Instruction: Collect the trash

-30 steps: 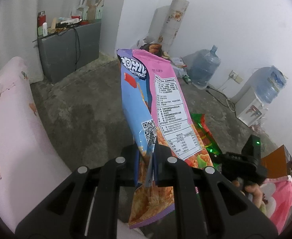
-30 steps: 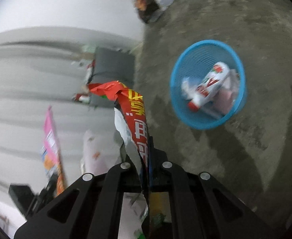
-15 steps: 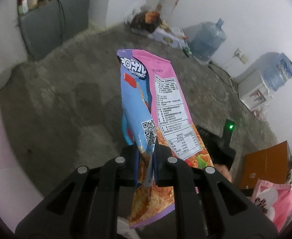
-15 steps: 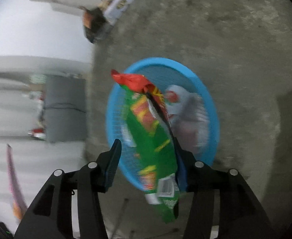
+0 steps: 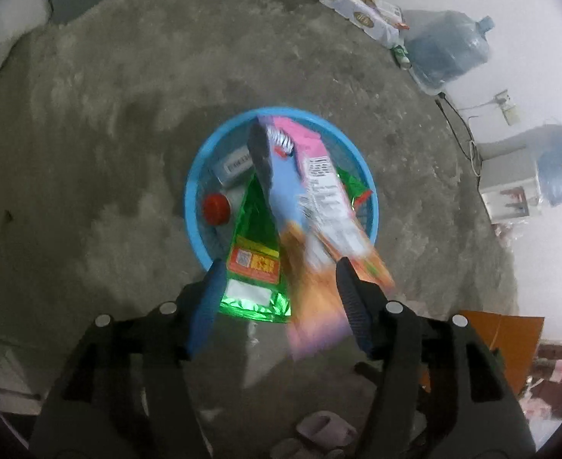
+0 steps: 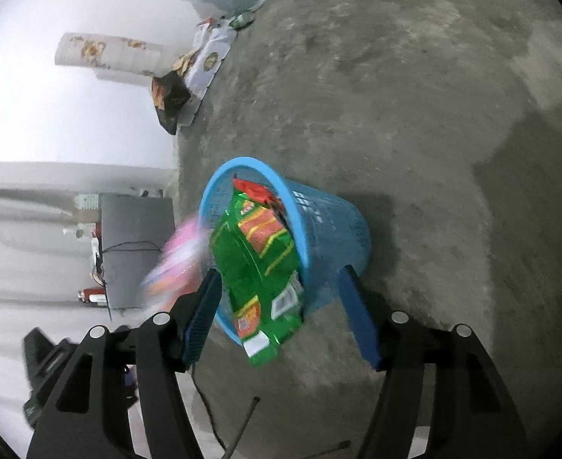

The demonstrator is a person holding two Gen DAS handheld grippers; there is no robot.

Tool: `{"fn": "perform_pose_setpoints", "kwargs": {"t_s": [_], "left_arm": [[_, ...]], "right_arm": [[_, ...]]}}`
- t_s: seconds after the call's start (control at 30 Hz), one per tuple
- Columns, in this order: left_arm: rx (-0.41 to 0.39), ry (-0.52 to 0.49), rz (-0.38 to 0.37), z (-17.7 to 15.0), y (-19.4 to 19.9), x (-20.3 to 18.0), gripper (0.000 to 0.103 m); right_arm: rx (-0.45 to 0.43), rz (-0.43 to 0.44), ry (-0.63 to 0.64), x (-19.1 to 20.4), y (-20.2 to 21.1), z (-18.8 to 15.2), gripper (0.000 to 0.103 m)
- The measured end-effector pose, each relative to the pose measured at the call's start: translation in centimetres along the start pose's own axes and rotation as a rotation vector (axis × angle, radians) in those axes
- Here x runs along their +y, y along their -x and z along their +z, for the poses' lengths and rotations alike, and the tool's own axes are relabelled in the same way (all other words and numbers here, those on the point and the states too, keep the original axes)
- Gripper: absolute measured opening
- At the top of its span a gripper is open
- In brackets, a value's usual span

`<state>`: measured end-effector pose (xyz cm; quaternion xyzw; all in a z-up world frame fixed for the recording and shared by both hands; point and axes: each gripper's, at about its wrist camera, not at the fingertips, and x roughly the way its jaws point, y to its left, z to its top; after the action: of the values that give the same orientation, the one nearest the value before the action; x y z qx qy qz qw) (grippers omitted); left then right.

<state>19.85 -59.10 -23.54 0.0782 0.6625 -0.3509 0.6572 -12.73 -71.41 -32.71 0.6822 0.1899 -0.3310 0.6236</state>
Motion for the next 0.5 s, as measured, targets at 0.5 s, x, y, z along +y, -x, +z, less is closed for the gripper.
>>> {"fn": "perform_pose_setpoints", "kwargs": {"t_s": [0.5], "left_arm": [[-0.260, -0.064, -0.009, -3.9, 17.9, 2.7, 0.062]], "right_arm": [[0.008, 0.036, 0.296, 7.5, 5.7, -5.3, 0.063]]}}
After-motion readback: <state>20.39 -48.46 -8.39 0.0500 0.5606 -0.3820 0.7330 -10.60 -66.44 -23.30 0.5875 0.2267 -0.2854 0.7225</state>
